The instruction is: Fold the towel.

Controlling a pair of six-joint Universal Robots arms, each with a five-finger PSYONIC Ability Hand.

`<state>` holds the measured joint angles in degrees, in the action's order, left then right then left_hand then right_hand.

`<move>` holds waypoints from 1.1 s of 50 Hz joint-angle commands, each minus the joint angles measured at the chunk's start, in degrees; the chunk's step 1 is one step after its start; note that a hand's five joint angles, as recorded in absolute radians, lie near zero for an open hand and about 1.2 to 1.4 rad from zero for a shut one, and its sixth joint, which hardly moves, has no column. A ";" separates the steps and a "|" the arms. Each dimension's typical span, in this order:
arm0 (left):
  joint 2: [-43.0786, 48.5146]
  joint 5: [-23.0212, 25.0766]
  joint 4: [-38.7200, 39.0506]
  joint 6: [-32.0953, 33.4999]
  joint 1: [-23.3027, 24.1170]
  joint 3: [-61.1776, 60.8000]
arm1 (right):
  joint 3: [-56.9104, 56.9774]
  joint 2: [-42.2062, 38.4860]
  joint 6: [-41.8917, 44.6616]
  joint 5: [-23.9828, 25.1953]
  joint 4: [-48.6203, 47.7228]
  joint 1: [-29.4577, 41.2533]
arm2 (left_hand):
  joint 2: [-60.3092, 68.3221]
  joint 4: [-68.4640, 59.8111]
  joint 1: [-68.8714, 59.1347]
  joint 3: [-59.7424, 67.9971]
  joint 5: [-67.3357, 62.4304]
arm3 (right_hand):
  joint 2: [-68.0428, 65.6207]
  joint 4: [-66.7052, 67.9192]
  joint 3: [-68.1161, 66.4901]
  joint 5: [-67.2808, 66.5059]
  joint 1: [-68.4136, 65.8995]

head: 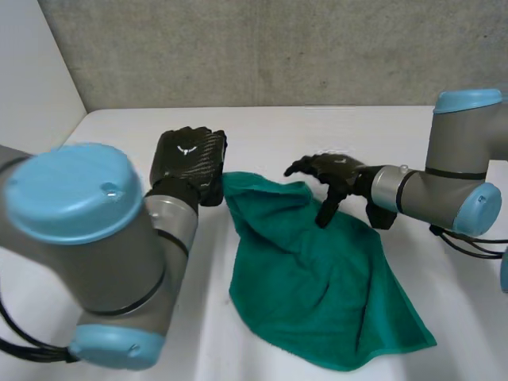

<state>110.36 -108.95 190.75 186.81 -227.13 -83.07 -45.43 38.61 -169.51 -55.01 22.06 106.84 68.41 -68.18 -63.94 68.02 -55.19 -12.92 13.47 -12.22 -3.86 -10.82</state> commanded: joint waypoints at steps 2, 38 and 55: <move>-8.67 8.57 -2.05 5.31 -2.88 -5.96 | 4.82 -5.56 0.23 9.57 6.77 1.43 | 11.59 -11.82 -16.06 11.98 -14.81 | 2.92 -3.47 2.22 3.86 0.82; -6.56 8.58 21.77 13.14 -9.04 -8.15 | -23.48 34.60 11.04 -26.73 -19.42 14.09 | -22.73 22.49 18.25 -22.33 19.51 | -67.08 66.53 -67.78 -66.14 -69.18; 6.80 16.38 14.30 -1.88 -8.42 -6.05 | -19.52 39.17 16.23 -26.99 -14.15 18.05 | -55.85 55.61 51.37 -55.45 52.63 | -67.08 66.53 -67.78 -66.14 -69.18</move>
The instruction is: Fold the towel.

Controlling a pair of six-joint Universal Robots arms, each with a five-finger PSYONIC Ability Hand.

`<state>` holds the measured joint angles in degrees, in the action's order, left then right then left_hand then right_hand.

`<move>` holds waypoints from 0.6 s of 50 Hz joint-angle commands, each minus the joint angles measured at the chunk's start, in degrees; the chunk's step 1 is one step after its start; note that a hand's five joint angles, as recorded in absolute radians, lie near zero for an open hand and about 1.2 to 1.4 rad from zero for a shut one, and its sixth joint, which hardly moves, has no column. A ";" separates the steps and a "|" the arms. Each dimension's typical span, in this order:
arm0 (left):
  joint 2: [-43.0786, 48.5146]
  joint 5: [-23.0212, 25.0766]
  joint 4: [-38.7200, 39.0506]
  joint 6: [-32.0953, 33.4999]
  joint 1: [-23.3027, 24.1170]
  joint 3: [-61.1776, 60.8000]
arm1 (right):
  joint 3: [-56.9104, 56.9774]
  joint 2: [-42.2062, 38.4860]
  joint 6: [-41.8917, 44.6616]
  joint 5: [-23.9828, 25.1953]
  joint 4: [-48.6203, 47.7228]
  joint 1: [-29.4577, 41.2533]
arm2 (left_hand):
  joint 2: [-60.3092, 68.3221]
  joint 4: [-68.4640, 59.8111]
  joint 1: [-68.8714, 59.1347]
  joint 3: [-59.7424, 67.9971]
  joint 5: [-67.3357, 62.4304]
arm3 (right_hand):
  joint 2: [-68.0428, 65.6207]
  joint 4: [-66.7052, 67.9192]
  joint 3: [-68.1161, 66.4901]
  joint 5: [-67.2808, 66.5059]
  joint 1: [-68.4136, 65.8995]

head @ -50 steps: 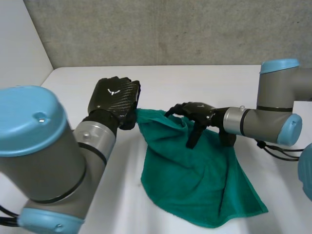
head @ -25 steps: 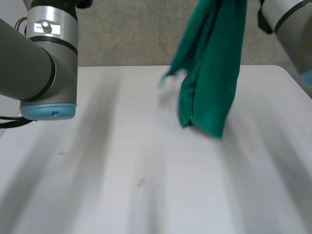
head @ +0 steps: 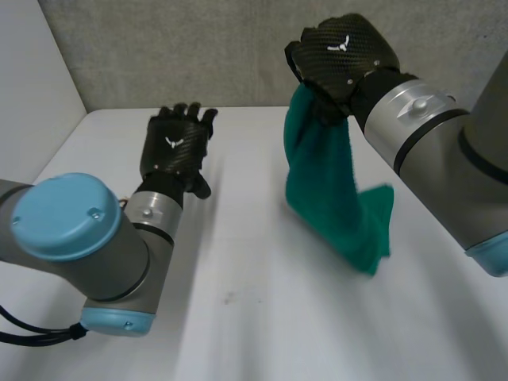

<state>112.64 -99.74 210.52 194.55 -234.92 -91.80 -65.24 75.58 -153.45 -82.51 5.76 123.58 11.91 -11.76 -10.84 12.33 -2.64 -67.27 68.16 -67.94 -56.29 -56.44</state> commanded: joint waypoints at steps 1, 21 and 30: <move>4.96 8.76 -6.34 -10.58 -0.63 2.94 | 0.21 2.38 0.16 0.50 2.24 1.48 | 1.00 -1.15 -2.06 0.57 -0.26 | -12.73 11.84 -12.06 -13.71 -23.56; 12.87 26.00 -13.29 -15.51 -2.12 8.39 | -2.69 5.28 -0.71 9.03 8.13 3.42 | 5.88 -6.03 -6.94 5.45 -5.14 | -12.73 11.84 -12.06 -13.71 -23.56; 15.16 25.39 -12.68 -15.69 -1.68 12.60 | -1.82 5.20 -0.54 7.19 8.48 1.50 | 68.05 -68.20 -69.12 67.63 -67.32 | -12.73 11.84 -12.06 -13.71 -23.56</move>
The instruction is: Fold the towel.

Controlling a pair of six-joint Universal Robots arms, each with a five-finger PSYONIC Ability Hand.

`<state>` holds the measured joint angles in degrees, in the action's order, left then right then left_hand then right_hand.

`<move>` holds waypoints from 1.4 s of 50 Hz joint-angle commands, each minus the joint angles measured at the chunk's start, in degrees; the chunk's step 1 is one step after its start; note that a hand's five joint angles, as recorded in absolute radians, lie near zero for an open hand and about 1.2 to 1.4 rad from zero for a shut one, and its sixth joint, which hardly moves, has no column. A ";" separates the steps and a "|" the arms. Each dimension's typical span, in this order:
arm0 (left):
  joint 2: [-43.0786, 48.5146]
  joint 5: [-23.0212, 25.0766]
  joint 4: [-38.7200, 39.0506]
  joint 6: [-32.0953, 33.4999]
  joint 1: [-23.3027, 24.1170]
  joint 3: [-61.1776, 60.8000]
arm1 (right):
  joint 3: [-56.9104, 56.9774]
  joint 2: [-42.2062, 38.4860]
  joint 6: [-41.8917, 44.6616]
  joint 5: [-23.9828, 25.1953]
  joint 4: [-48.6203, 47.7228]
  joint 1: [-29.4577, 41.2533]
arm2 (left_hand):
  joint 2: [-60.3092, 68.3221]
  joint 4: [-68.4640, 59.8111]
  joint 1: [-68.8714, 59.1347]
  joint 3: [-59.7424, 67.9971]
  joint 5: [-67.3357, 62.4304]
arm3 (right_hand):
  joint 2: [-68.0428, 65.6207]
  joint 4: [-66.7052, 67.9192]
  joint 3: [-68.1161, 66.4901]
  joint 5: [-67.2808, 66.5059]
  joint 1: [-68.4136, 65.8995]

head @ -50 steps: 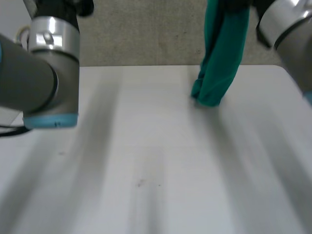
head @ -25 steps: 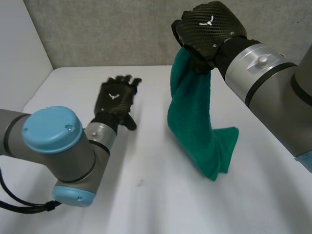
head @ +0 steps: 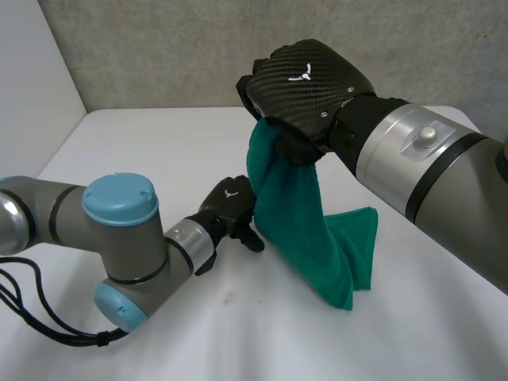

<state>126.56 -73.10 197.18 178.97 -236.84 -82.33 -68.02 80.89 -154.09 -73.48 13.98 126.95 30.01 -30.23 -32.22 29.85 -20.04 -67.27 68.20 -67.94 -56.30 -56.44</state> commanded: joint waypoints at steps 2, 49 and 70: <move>0.54 -5.45 1.62 -0.02 -0.29 4.63 | 1.39 -0.73 0.19 -3.16 0.43 -3.72 | 49.99 -49.77 -47.78 50.15 -49.96 | -12.73 11.80 -12.06 -13.70 -23.56; -20.12 -25.86 -9.71 -14.35 17.03 -10.66 | 14.77 -13.67 -7.02 -1.14 -10.73 -4.79 | -10.36 10.58 12.58 -10.20 10.40 | -12.73 11.80 -12.06 -13.70 -23.56; -9.41 -21.04 -6.72 -11.62 -4.60 -3.10 | 1.05 -0.12 -6.40 5.27 -9.32 -4.79 | -9.70 9.92 11.92 -9.54 9.74 | -12.73 11.80 -12.06 -13.70 -23.56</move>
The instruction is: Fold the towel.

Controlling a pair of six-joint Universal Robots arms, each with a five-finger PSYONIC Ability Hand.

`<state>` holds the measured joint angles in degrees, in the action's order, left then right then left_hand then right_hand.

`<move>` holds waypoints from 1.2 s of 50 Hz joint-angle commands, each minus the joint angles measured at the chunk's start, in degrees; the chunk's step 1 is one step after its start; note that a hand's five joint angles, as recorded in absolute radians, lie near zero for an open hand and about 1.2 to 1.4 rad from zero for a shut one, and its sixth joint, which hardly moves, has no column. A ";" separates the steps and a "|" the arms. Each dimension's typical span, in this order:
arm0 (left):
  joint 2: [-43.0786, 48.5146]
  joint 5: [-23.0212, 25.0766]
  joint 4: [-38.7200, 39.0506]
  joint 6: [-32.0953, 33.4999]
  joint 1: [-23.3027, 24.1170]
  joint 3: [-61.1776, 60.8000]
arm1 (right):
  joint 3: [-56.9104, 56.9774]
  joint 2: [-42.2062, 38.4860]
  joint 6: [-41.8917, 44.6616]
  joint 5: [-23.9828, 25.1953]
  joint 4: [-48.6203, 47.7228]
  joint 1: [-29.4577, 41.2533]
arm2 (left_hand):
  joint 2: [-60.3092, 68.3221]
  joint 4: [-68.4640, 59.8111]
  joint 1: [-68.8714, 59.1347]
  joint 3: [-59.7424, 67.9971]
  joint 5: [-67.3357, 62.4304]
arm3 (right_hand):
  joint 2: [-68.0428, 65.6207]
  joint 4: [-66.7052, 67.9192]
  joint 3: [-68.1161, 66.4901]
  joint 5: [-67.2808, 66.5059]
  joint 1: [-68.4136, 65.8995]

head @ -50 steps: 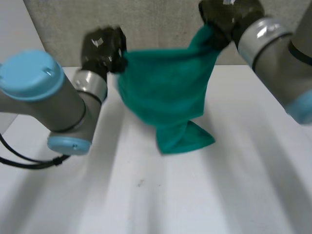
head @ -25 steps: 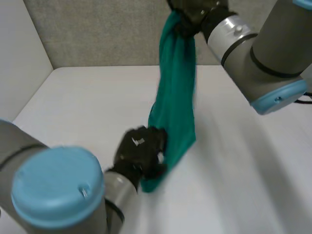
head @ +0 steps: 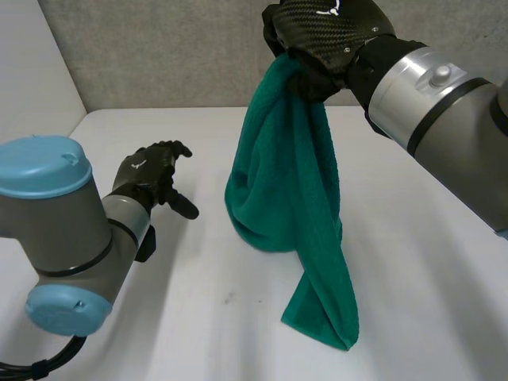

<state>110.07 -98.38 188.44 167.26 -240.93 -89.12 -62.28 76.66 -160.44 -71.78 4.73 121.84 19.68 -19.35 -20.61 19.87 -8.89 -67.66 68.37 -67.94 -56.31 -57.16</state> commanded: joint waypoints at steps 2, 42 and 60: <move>8.67 6.61 2.63 0.08 -0.51 5.00 | -6.09 5.60 -0.05 4.97 -0.07 0.33 | 0.80 -1.12 0.13 0.60 -1.59 | -12.34 11.63 -12.06 -13.69 -22.84; 15.97 10.76 13.35 26.35 -2.71 21.86 | 10.92 -17.58 10.15 -15.40 3.89 -1.25 | 60.32 -60.65 -59.39 60.13 -61.11 | -12.34 11.63 -12.06 -13.69 -22.84; 7.62 5.31 24.87 26.01 -4.38 32.34 | 14.88 -11.90 4.70 -21.05 -13.87 -0.72 | 60.32 -60.65 -59.39 60.13 -61.11 | -12.34 11.63 -12.06 -13.69 -22.84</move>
<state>121.84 -93.16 212.61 196.27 -244.71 -48.74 -29.28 57.12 -154.23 -95.63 -8.47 120.62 68.65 -68.44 -65.55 68.31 -55.38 -67.66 68.38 -68.03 -56.32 -57.16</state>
